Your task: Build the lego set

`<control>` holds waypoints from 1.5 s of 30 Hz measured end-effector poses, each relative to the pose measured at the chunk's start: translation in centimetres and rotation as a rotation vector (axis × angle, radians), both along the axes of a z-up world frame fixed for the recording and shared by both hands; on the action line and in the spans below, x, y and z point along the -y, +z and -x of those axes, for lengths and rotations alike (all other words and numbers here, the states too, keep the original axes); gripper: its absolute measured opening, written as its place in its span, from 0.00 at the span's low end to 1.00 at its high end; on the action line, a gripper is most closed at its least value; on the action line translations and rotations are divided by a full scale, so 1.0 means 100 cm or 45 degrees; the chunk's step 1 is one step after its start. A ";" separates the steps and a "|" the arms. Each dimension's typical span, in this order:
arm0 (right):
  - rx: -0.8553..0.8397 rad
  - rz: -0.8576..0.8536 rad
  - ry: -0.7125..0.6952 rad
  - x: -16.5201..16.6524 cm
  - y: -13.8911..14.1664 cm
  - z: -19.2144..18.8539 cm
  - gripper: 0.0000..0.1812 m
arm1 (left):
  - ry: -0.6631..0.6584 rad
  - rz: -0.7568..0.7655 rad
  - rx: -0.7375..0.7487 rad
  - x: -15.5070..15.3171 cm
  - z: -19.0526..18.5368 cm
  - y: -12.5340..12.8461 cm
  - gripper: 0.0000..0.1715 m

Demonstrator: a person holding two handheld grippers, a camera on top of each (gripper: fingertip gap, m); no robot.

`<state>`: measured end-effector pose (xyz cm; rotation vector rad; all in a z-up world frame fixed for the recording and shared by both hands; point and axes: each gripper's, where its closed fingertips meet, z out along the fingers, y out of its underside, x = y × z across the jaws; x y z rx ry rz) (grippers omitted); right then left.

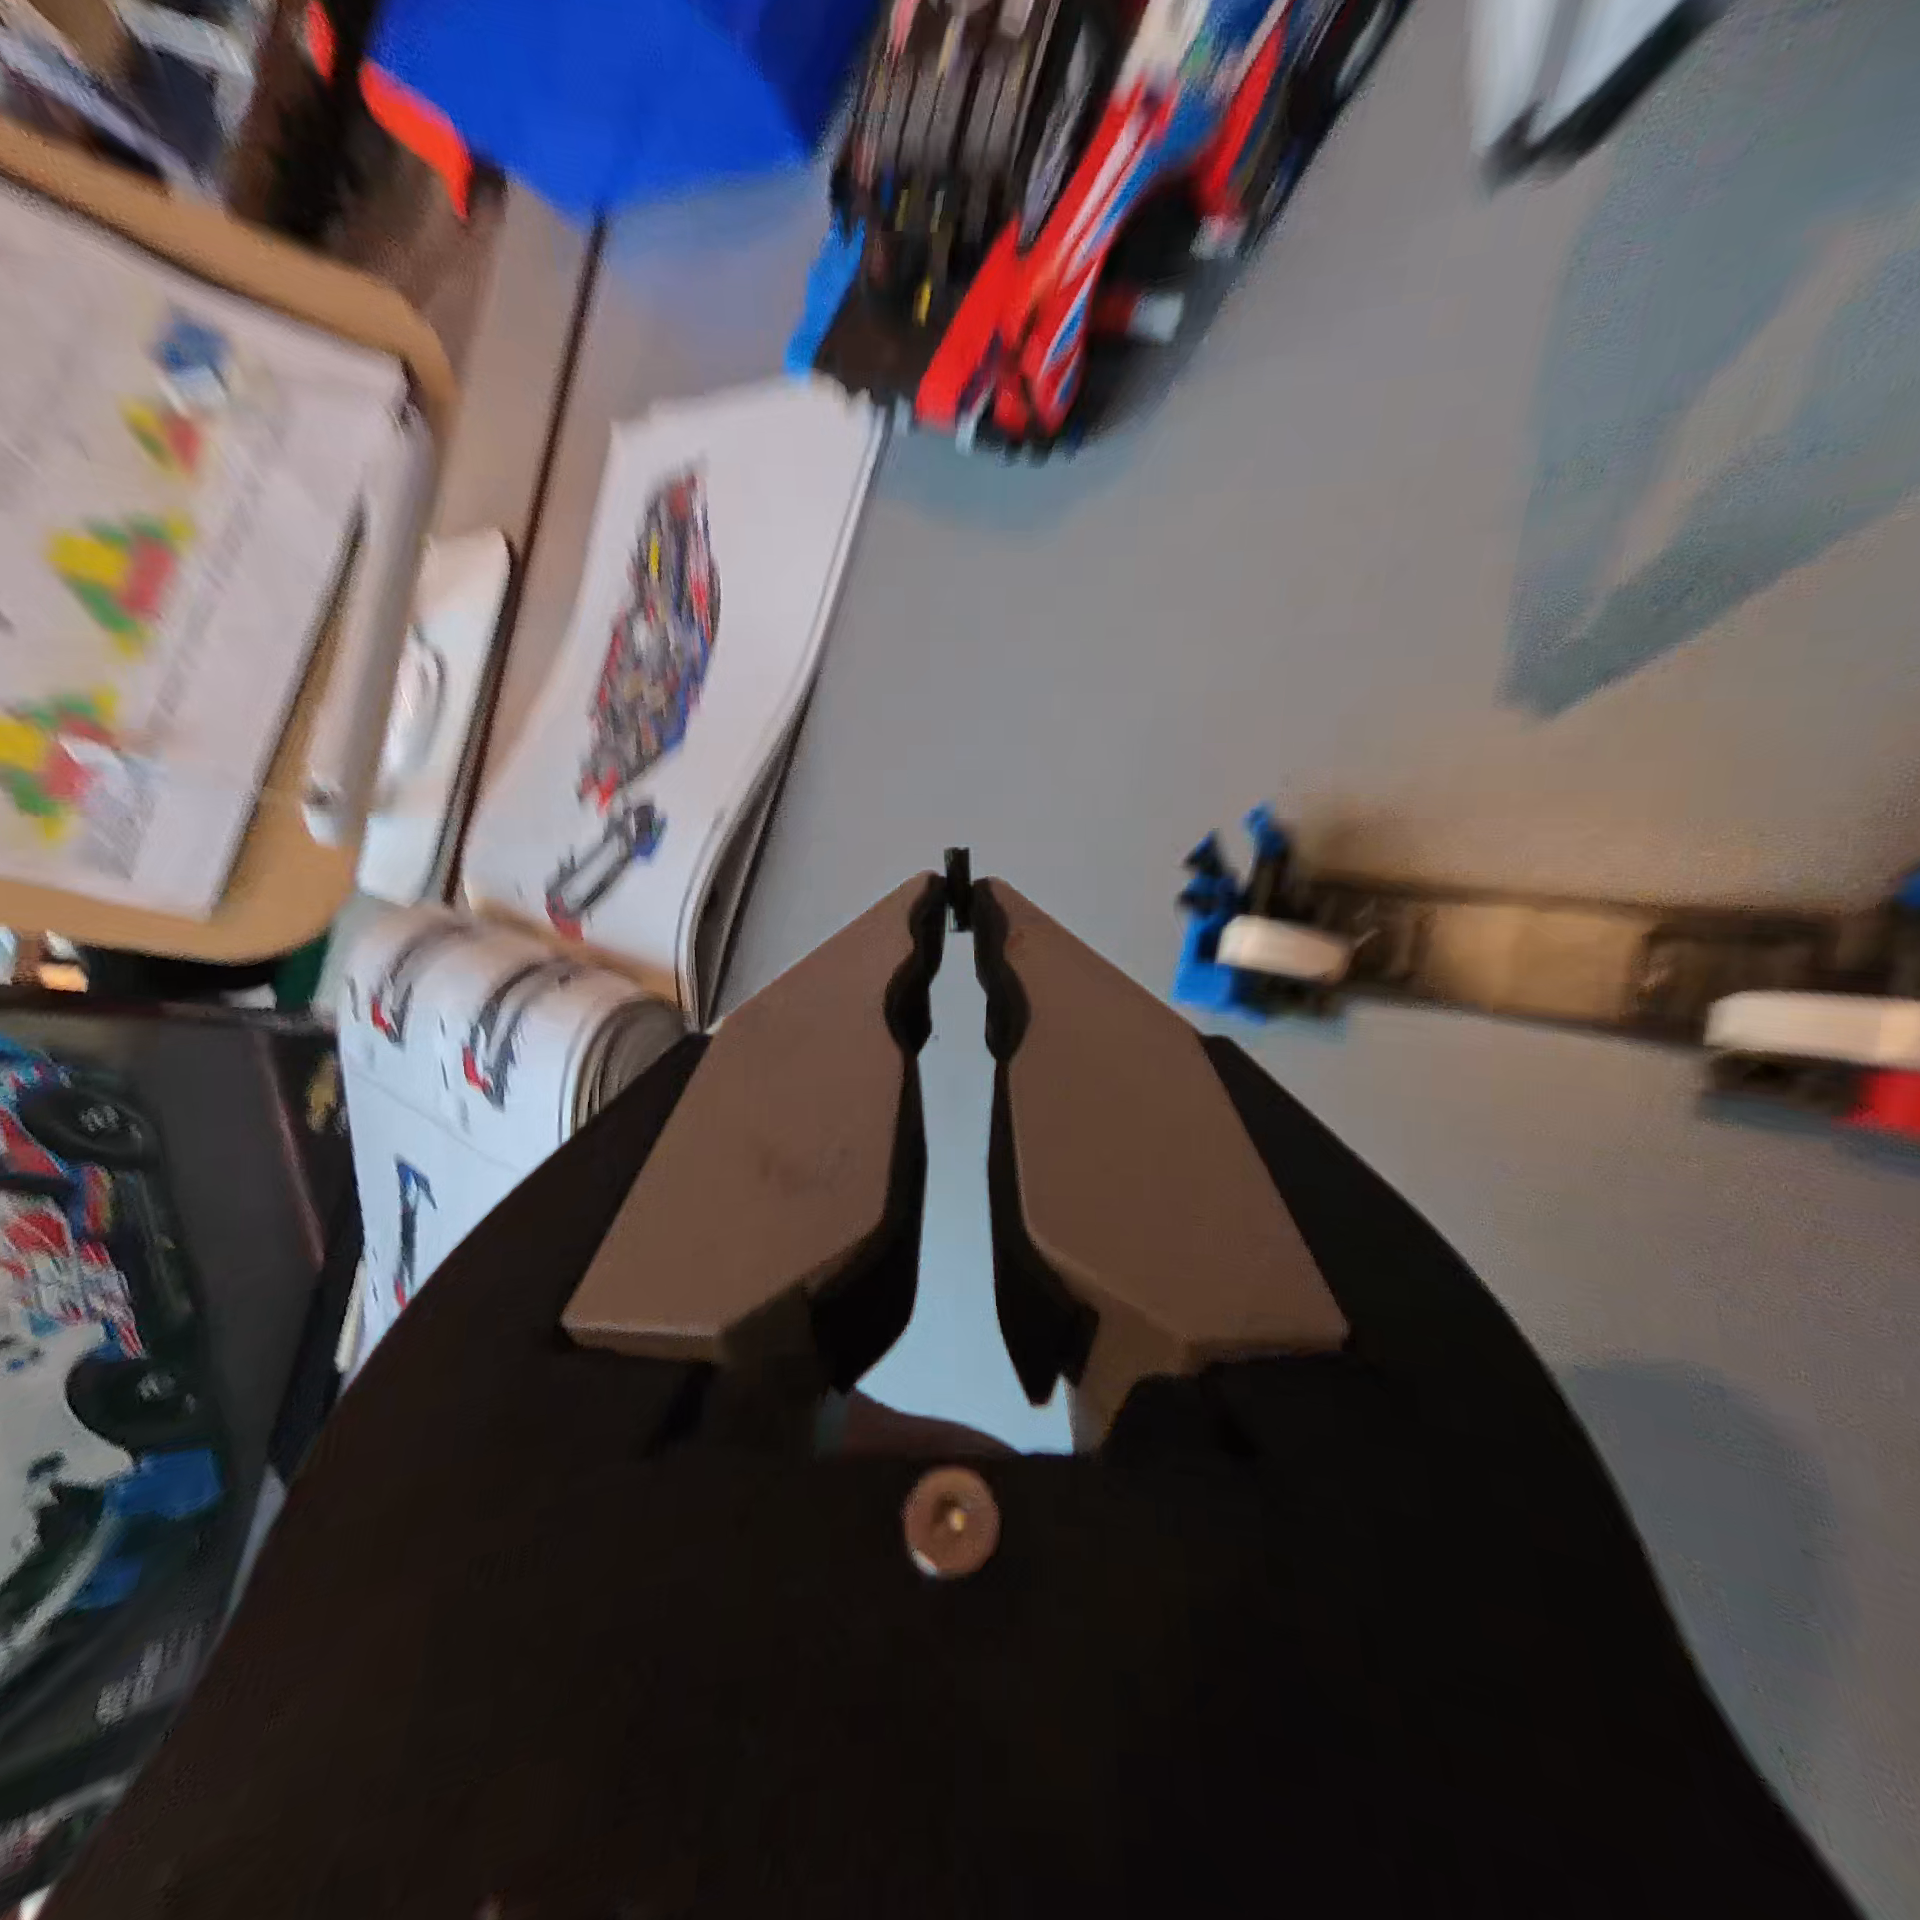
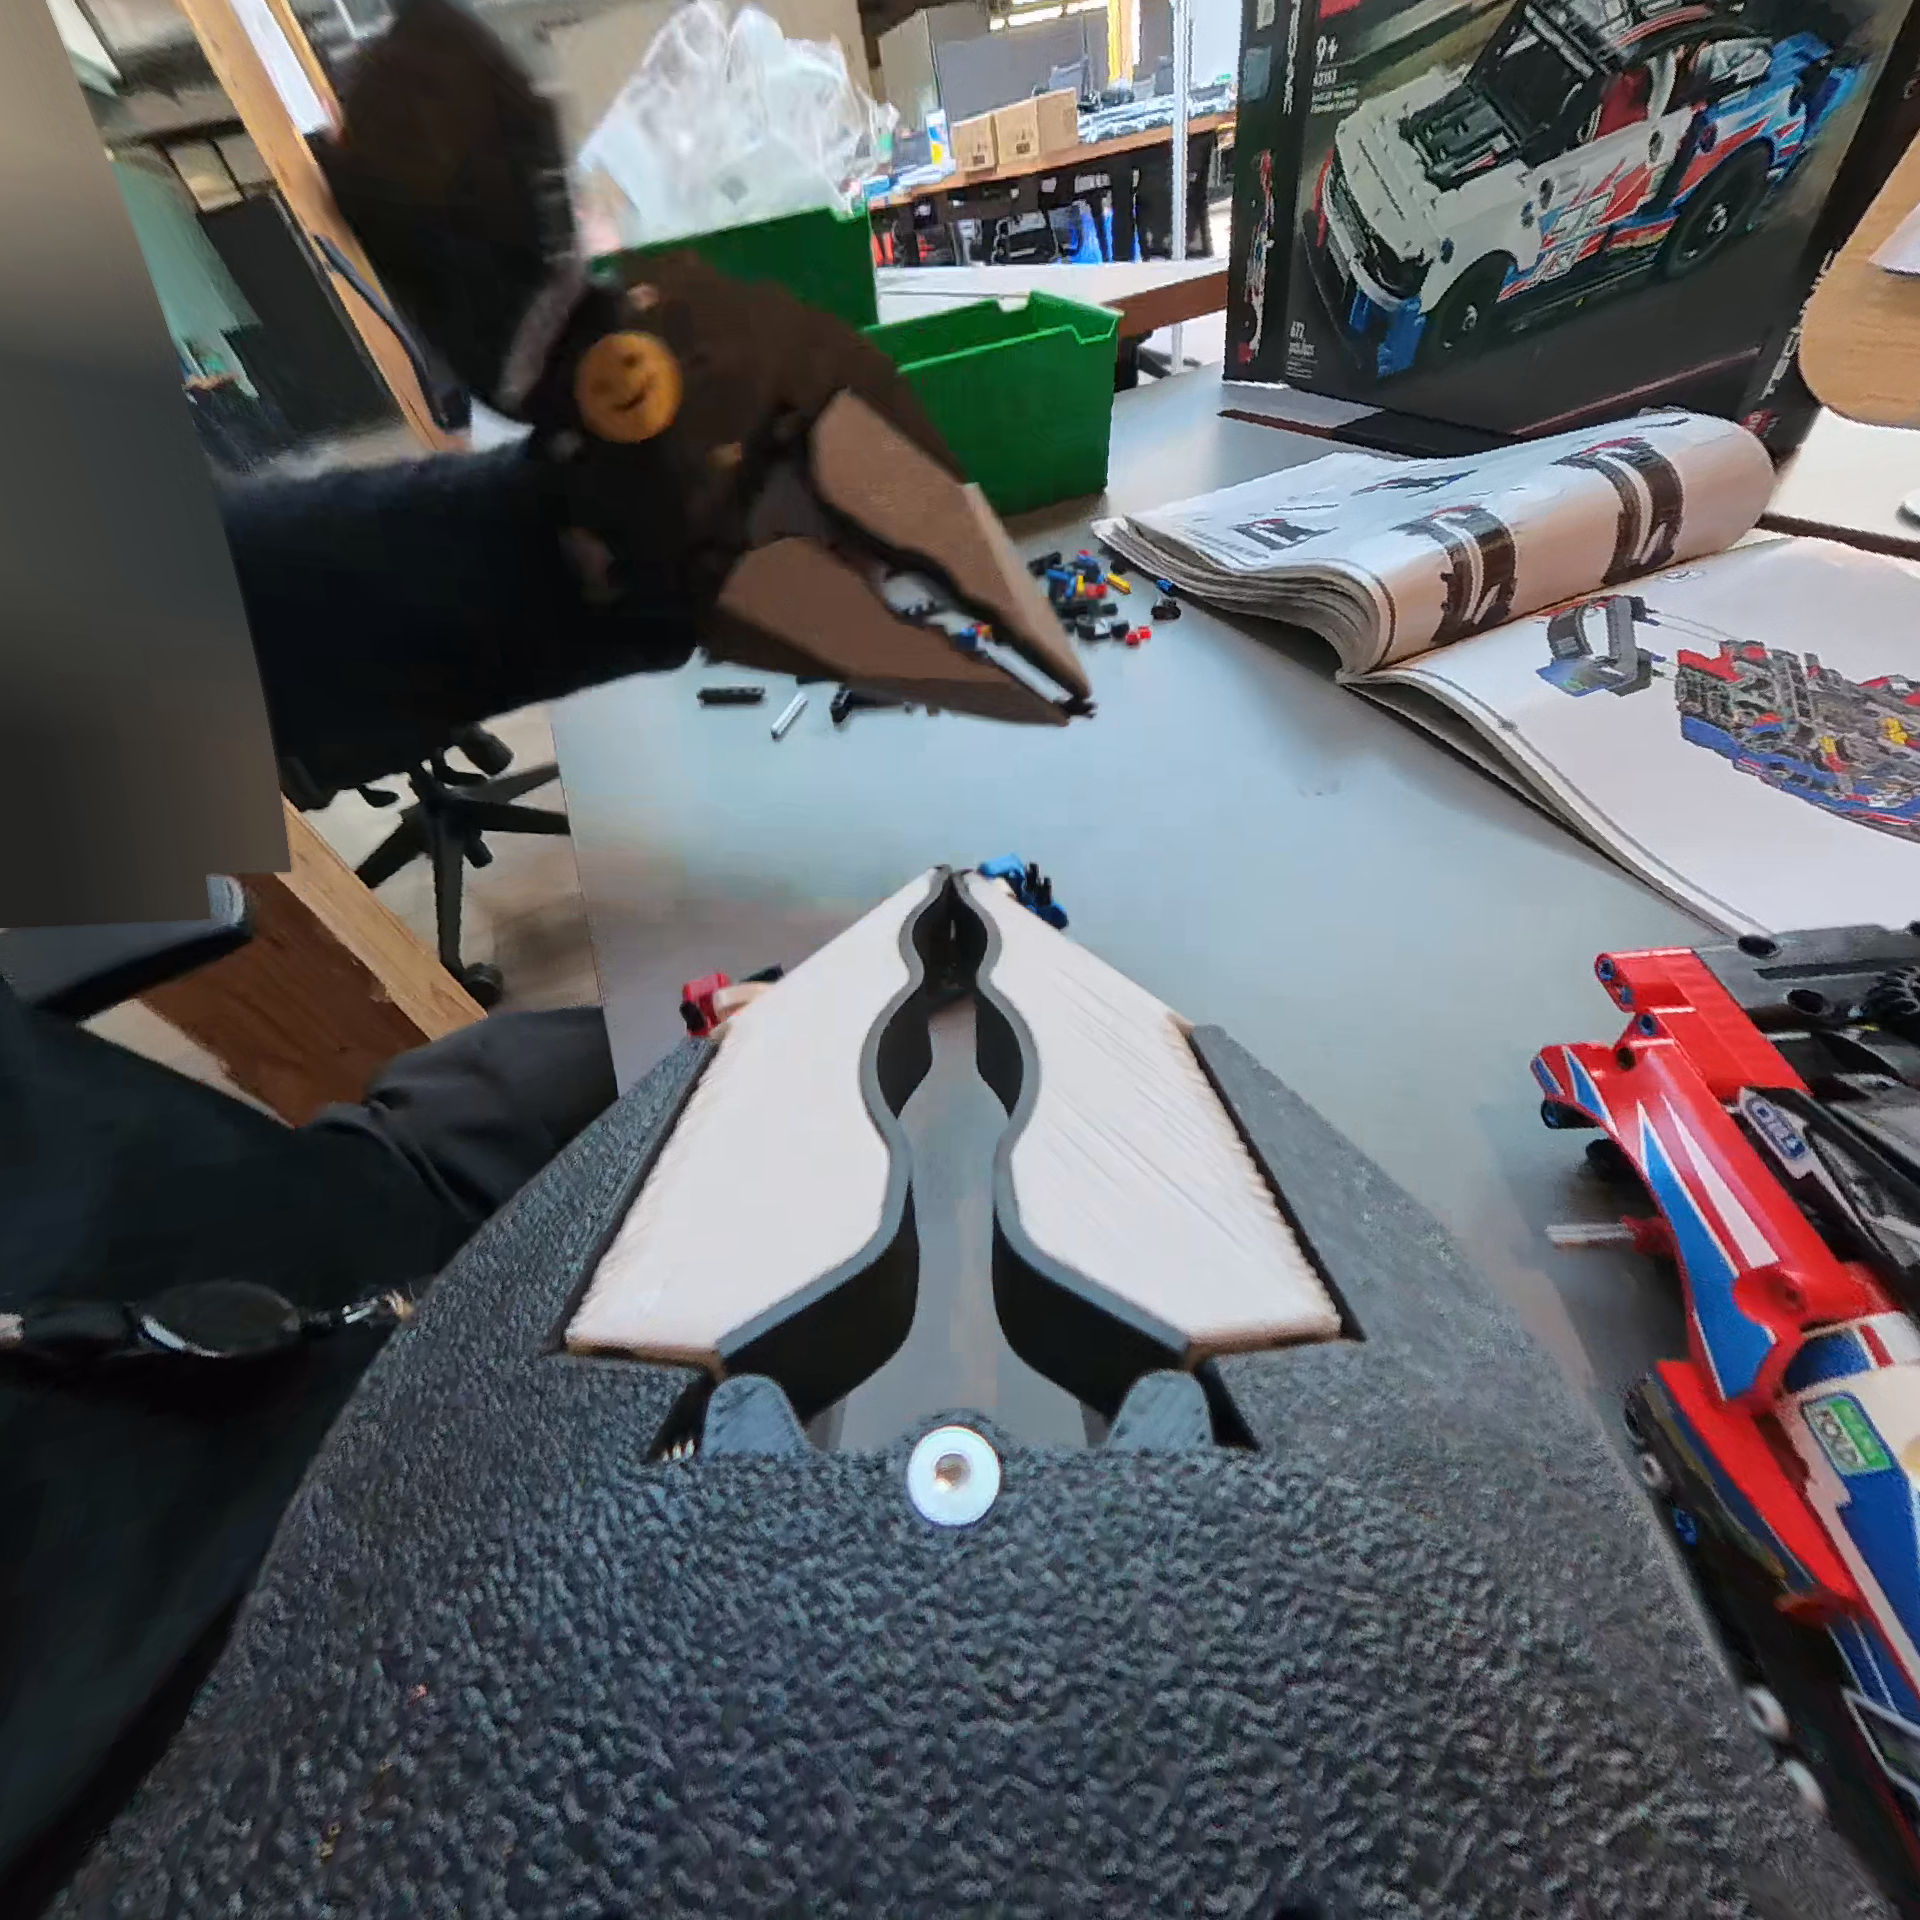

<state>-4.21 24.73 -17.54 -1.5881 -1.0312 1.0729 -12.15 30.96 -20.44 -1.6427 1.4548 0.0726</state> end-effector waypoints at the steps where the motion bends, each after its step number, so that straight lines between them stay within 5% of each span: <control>1: -0.021 0.011 0.001 -0.002 0.004 0.003 0.00 | -0.050 -0.057 0.045 0.015 -0.016 0.011 0.01; 7: -0.064 0.015 0.055 0.005 0.021 0.017 0.00 | -0.166 -0.288 0.119 0.062 -0.061 0.042 0.01; 35: -0.071 0.021 0.101 0.018 0.020 0.017 0.02 | -0.281 -0.355 0.118 0.079 -0.072 0.047 0.01; 41: 0.019 -0.087 0.132 0.024 0.013 0.019 0.02 | -0.297 -0.250 0.151 0.085 -0.070 0.040 0.02; 45: 0.186 -0.123 0.245 0.040 -0.003 0.021 0.02 | -0.216 0.036 0.207 0.090 -0.050 0.027 0.17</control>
